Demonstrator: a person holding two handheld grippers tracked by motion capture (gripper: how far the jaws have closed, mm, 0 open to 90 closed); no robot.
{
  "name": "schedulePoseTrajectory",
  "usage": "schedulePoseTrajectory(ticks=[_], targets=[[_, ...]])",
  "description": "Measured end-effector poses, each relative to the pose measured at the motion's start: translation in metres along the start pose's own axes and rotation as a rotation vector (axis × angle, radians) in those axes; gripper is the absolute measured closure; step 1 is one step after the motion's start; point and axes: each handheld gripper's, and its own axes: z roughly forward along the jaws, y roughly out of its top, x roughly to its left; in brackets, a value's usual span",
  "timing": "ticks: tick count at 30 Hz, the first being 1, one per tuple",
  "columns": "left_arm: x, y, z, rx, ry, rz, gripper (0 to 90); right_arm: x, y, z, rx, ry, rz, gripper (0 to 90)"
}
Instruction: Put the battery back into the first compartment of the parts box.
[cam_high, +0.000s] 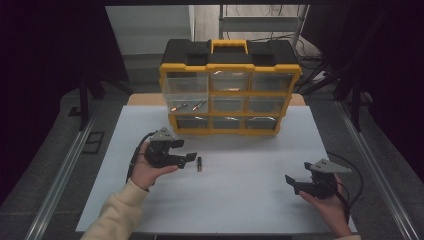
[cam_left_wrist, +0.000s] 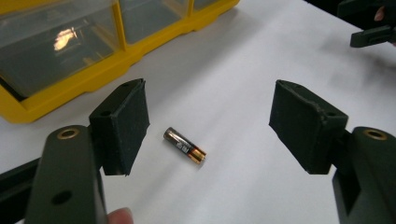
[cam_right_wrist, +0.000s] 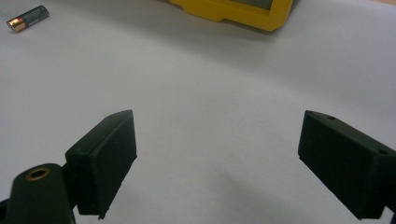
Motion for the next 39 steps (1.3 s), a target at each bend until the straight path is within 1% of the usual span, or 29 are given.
schedulePoseTrajectory(ticks=[6,14,19,24,28,31,32,35,37,39], targets=[[0.002,-0.001,0.008,0.028,0.002,-0.013,28.1,0.000,0.000,0.000,0.002,0.000,-0.002,11.9],[0.004,-0.003,0.020,0.061,0.004,-0.016,27.4,0.000,0.000,0.001,0.005,0.001,-0.002,11.9],[0.003,-0.004,0.031,0.100,0.007,-0.012,26.8,0.000,0.000,0.001,0.006,0.001,-0.002,11.9],[0.004,-0.006,0.043,0.145,0.004,-0.016,25.7,0.000,0.000,0.001,0.005,0.001,-0.005,11.9],[0.004,-0.007,0.053,0.172,0.010,-0.019,25.4,0.000,0.000,0.001,0.007,0.001,-0.003,12.0],[0.007,-0.009,0.060,0.191,0.004,-0.003,24.1,0.000,0.000,0.001,0.007,0.001,-0.005,11.9],[0.008,-0.009,0.061,0.196,-0.004,0.006,23.3,0.000,0.000,0.001,0.006,0.001,-0.004,11.9],[0.010,-0.011,0.064,0.204,-0.009,0.049,20.8,0.000,0.000,0.001,0.007,0.002,-0.003,11.9],[0.012,-0.012,0.065,0.202,-0.026,0.075,19.5,0.000,0.000,0.001,0.008,0.002,-0.003,12.0],[0.014,-0.013,0.068,0.207,-0.041,0.091,17.4,0.000,0.000,0.001,0.007,0.002,-0.005,11.9]])
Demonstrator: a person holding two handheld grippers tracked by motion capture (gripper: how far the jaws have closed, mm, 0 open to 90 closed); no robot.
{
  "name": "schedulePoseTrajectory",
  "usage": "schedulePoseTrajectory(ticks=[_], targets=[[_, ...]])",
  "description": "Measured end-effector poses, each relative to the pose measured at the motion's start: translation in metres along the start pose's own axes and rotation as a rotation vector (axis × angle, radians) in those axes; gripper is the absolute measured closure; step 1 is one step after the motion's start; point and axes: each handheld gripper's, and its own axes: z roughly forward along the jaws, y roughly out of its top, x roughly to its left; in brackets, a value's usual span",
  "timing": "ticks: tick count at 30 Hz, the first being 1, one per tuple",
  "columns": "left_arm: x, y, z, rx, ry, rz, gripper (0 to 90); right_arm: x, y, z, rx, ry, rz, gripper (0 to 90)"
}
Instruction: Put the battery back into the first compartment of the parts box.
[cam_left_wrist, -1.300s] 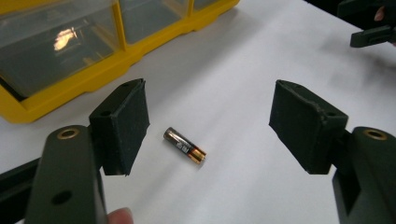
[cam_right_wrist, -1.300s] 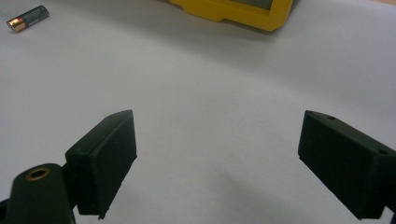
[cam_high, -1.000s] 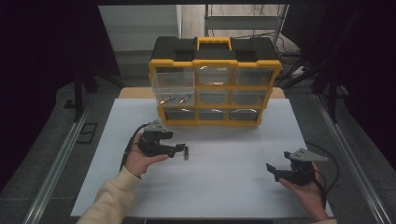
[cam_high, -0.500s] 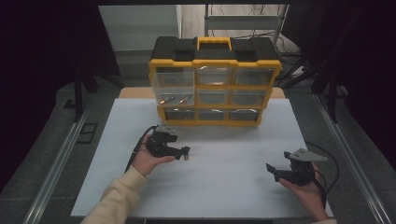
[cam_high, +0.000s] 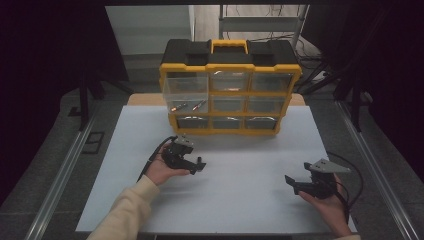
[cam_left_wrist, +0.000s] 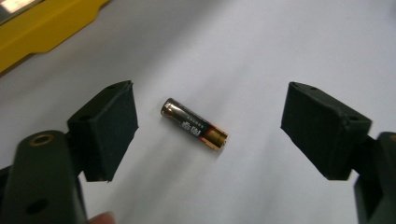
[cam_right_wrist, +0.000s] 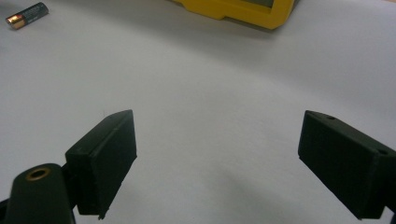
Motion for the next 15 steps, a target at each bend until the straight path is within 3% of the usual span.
schedulePoseTrajectory(ticks=[6,15], targets=[[0.006,-0.003,0.010,0.020,-0.024,0.042,13.1,0.000,0.000,0.000,0.000,0.000,0.002,11.9],[0.007,-0.003,0.021,0.075,-0.049,0.141,11.6,0.000,0.000,0.000,0.001,0.001,0.002,11.9]])
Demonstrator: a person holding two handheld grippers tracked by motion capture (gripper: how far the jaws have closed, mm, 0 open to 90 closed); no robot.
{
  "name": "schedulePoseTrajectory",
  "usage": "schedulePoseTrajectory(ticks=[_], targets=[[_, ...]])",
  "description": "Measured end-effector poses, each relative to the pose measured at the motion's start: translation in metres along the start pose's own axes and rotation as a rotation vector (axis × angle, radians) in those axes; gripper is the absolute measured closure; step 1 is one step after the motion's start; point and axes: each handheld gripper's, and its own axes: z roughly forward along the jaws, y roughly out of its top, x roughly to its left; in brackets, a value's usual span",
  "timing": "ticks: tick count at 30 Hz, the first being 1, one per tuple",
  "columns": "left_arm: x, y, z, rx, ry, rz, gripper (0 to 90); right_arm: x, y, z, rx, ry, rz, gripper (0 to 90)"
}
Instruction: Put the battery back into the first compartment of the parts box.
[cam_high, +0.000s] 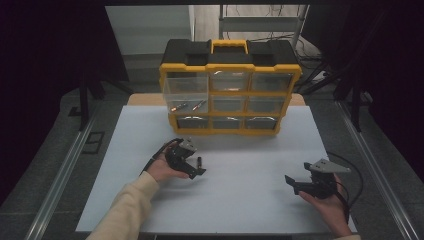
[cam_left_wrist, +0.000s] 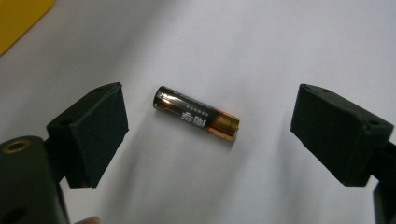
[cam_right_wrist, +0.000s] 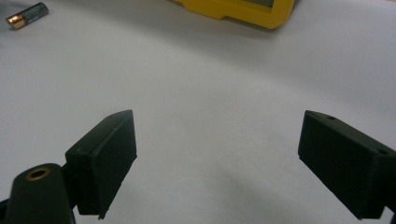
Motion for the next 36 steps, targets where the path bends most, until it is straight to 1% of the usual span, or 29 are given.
schedulePoseTrajectory(ticks=[5,8,10,11,13,17,19,23,27,33,36], targets=[[0.001,0.005,0.007,0.031,-0.021,0.057,11.1,0.000,0.000,0.000,0.001,0.001,-0.001,11.9],[0.003,0.005,0.012,0.044,-0.030,0.071,11.2,0.000,0.000,0.000,0.001,0.002,0.000,11.9],[0.005,0.004,0.014,0.071,-0.023,0.089,11.4,0.000,-0.001,0.000,0.000,0.003,0.000,11.9],[0.007,0.004,0.015,0.076,-0.020,0.091,11.5,0.000,-0.001,0.000,0.000,0.004,0.000,11.9],[0.009,0.004,0.017,0.073,-0.024,0.088,12.1,0.000,-0.001,0.000,0.001,0.004,0.000,11.9],[0.010,0.004,0.019,0.069,-0.033,0.123,14.6,0.000,-0.001,0.000,0.001,0.005,0.000,11.9],[0.010,0.004,0.019,0.072,-0.026,0.139,19.0,0.000,-0.001,0.000,0.001,0.005,0.001,11.9],[0.010,0.003,0.019,0.068,-0.042,0.143,24.0,0.000,-0.001,0.001,0.003,0.006,0.000,11.9],[0.011,0.001,0.019,0.047,-0.061,0.145,27.3,0.000,-0.001,0.001,0.004,0.005,-0.001,11.9],[0.014,-0.001,0.016,0.024,-0.055,0.126,40.0,0.000,-0.001,0.001,0.004,0.005,-0.001,11.9],[0.013,-0.002,0.016,0.024,-0.051,0.126,41.4,0.000,-0.001,0.000,0.004,0.004,-0.001,11.9]])
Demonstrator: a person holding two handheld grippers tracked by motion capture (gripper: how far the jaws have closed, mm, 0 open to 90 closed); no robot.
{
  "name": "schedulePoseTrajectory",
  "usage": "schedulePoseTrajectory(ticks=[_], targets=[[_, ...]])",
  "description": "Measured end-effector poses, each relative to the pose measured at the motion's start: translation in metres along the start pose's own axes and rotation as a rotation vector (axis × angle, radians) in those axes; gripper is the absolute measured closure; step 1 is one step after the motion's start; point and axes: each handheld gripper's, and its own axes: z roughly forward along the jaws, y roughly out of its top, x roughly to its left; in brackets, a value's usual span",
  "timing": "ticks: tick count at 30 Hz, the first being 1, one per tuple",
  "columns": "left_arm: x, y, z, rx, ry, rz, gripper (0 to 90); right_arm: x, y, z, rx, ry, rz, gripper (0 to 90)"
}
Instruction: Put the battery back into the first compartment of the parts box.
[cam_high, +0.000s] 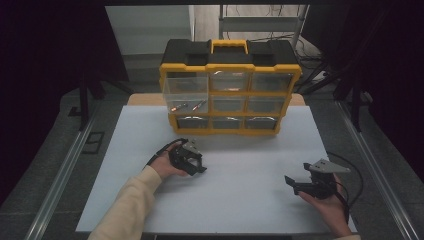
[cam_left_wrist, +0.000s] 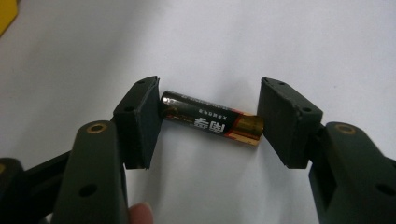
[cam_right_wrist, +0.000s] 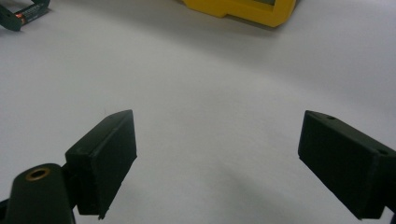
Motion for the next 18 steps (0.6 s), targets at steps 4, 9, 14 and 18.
schedulePoseTrajectory(ticks=[4,9,14,18], targets=[[-0.002,0.001,-0.001,0.003,0.010,-0.001,41.6,0.000,0.000,0.000,-0.001,0.000,0.001,11.9],[-0.004,0.002,-0.006,-0.033,-0.006,-0.011,41.7,-0.001,0.000,0.000,-0.001,-0.001,0.001,11.9],[-0.009,0.004,-0.017,-0.058,0.015,-0.008,41.7,0.000,0.000,-0.001,-0.002,-0.002,0.001,12.0],[-0.015,0.004,-0.025,-0.072,0.029,-0.002,41.7,0.000,0.000,0.000,-0.001,-0.003,-0.001,12.0]])
